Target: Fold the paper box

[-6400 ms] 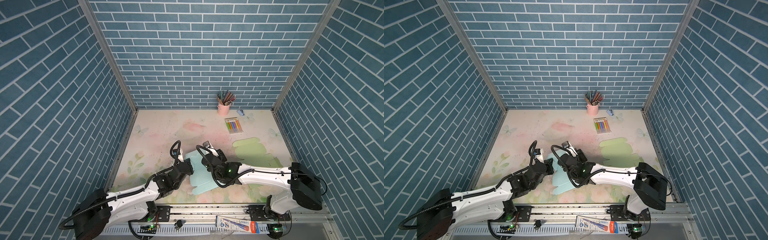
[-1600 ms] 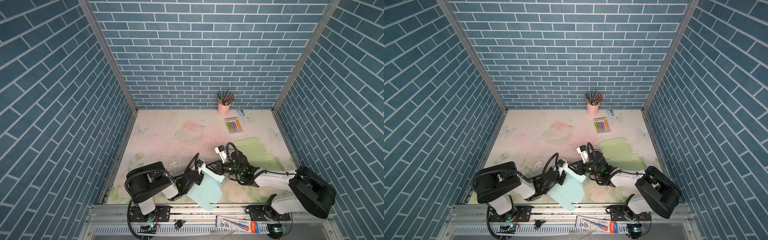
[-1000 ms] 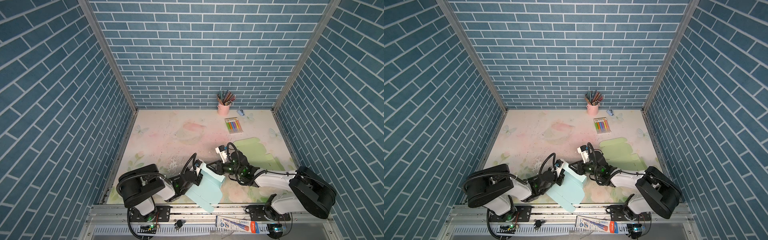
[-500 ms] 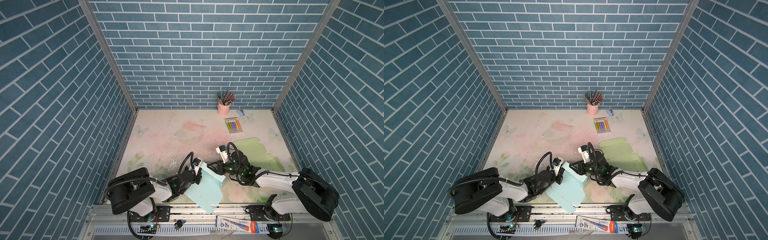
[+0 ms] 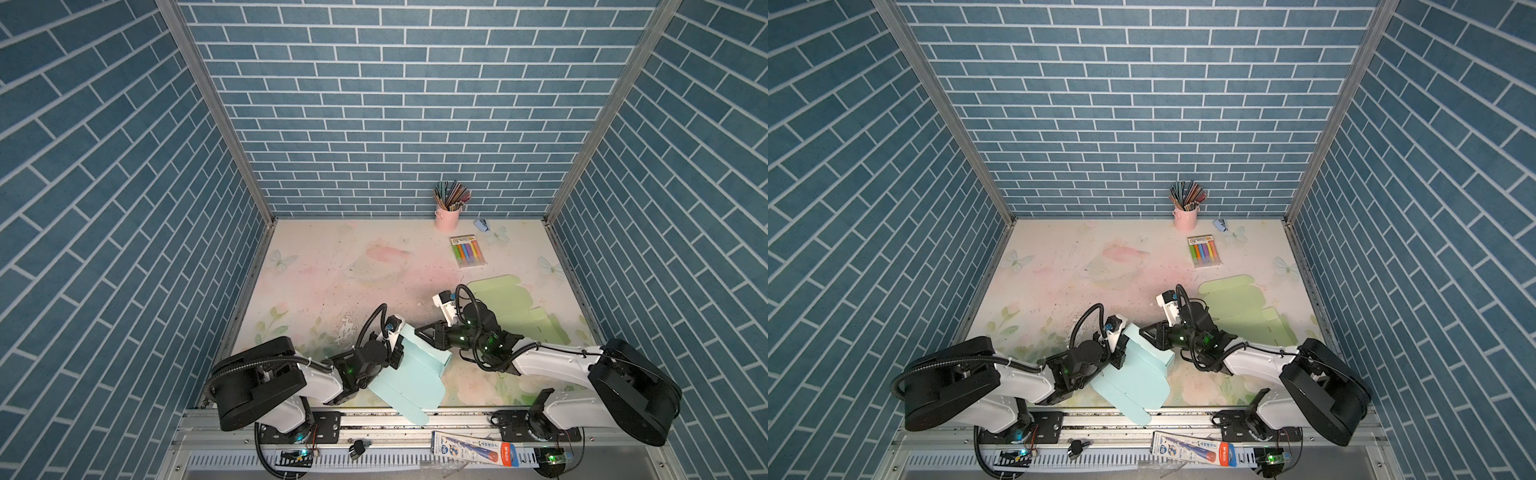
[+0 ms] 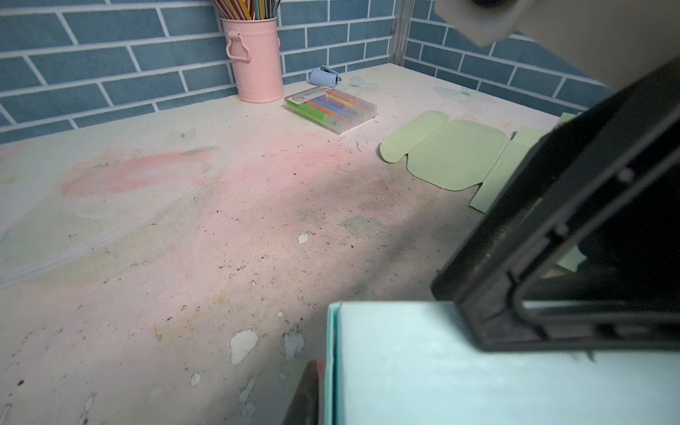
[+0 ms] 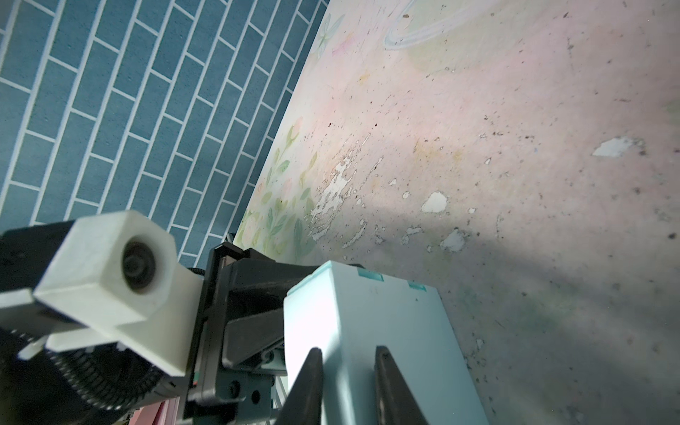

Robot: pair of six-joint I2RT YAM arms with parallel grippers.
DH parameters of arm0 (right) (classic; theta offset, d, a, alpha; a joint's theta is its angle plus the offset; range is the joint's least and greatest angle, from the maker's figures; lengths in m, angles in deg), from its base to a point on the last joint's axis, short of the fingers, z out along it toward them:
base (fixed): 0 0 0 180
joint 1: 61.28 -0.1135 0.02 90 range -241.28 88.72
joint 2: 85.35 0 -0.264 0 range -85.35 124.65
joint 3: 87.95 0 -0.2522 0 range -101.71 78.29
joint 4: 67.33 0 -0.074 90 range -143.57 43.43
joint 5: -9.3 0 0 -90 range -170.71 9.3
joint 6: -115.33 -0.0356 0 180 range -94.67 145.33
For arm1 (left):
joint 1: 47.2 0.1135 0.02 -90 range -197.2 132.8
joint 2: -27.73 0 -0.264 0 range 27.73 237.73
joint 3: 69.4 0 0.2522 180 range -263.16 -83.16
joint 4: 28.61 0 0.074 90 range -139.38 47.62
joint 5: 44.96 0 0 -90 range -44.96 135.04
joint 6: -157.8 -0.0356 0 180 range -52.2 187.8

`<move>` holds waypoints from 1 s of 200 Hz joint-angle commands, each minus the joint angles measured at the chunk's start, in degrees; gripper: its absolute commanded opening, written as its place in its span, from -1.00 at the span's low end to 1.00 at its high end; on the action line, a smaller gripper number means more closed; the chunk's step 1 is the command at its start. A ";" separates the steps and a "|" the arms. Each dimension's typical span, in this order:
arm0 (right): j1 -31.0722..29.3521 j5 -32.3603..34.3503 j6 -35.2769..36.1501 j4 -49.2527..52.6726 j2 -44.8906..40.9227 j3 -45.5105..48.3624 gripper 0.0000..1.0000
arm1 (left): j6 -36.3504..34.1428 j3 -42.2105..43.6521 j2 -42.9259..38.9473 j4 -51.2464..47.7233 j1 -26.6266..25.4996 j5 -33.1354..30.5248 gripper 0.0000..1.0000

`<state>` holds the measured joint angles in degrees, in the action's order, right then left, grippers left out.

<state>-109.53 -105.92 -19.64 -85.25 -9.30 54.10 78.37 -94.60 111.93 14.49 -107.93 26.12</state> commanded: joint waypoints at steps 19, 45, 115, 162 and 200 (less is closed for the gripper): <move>-0.17 1.19 2.43 2.88 -2.08 -0.80 -0.40 | 0.93 2.16 0.29 0.84 -0.01 -1.65 -0.57; -0.11 2.30 5.58 7.65 -3.63 -2.68 -0.29 | 1.21 3.04 0.67 1.57 -0.08 -1.83 -0.57; -5.42 13.46 17.92 27.40 -6.44 -12.18 0.10 | 1.73 3.13 -0.85 -0.67 -2.26 -2.55 -0.48; -8.69 20.54 23.66 36.86 -2.61 -16.41 0.23 | 7.16 6.34 -6.43 -4.58 -2.77 -4.11 -0.44; -10.36 22.65 26.11 39.77 -0.39 -18.20 0.38 | 11.56 6.07 -13.93 -16.14 -2.75 -4.88 -0.40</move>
<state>-118.71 -87.16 2.26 -50.54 -11.20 38.39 85.32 -88.81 101.99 6.07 -110.42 23.13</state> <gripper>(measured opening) 0.672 0.297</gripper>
